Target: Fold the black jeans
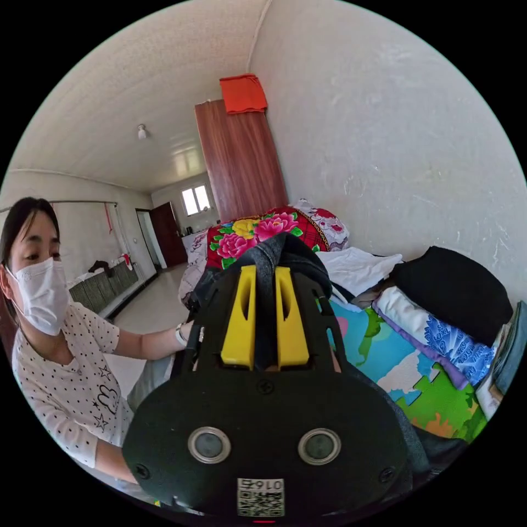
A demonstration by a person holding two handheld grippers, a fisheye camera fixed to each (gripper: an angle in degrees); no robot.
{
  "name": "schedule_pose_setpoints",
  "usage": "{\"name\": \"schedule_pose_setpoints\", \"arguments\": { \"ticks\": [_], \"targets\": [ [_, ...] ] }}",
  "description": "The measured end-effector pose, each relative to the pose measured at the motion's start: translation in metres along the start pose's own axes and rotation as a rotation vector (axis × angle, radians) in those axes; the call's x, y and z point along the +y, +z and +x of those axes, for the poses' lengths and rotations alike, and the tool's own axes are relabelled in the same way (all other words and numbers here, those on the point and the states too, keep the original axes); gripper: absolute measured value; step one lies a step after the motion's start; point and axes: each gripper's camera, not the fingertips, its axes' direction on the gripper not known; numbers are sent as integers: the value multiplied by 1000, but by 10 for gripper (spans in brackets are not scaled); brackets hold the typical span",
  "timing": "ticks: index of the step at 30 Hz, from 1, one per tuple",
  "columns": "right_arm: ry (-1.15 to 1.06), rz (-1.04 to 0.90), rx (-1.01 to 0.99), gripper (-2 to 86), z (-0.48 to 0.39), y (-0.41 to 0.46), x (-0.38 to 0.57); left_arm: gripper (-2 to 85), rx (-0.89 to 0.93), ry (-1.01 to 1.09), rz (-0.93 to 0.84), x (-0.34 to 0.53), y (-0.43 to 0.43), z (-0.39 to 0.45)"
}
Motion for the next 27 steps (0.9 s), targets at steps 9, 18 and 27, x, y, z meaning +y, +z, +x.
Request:
{"name": "schedule_pose_setpoints", "arguments": {
  "ticks": [9,18,27],
  "targets": [
    [-99,-180,237,67,-23,57,-2,-9,-329,-116,458,23,-107,-51],
    [-105,-557,296,79,-18,171,5,26,-536,-289,23,11,-112,-130],
    [-84,-774,609,99,-3,200,22,49,-161,-446,116,24,-117,-198]
  ]
}}
